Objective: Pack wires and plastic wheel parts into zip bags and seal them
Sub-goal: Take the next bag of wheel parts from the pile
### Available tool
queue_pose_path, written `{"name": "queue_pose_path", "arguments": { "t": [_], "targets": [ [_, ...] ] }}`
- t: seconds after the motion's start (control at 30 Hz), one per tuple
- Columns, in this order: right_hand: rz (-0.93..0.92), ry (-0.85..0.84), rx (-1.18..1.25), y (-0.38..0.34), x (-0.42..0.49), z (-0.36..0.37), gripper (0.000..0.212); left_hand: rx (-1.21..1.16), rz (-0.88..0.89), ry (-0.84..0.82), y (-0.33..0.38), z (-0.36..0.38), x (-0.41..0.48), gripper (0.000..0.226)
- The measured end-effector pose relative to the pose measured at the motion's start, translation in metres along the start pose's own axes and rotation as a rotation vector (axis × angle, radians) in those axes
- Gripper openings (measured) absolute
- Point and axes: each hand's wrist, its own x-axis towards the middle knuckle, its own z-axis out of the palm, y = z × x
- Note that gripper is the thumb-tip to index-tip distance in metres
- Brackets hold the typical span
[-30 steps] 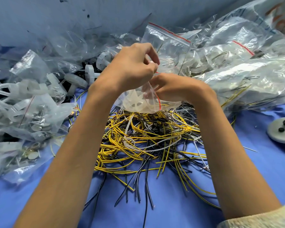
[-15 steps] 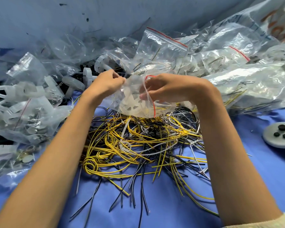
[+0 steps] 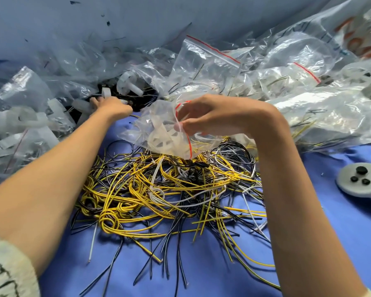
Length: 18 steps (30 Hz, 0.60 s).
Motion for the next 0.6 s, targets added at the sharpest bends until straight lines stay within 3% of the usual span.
{"name": "queue_pose_path", "arguments": {
  "t": [0.17, 0.27, 0.4, 0.53, 0.6],
  "targets": [
    [-0.027, 0.065, 0.028, -0.002, 0.002, 0.001, 0.014, -0.173, -0.031, 0.087, -0.001, -0.002, -0.008, 0.042],
    [-0.05, 0.148, 0.075, -0.006, 0.006, 0.0, 0.016, -0.247, 0.055, 0.145, 0.003, -0.015, -0.018, 0.04],
    [-0.11, 0.229, 0.171, -0.009, 0.005, -0.002, 0.015, -0.32, 0.138, 0.229, 0.013, -0.042, -0.046, 0.061],
    [-0.132, 0.334, 0.335, -0.01, 0.003, -0.006, 0.014, -0.402, 0.209, 0.293, 0.023, -0.066, -0.071, 0.034],
    [-0.132, 0.349, 0.387, -0.01, 0.003, -0.006, 0.007, -0.5, 0.205, 0.284, 0.024, -0.079, -0.081, 0.034]
  ]
}}
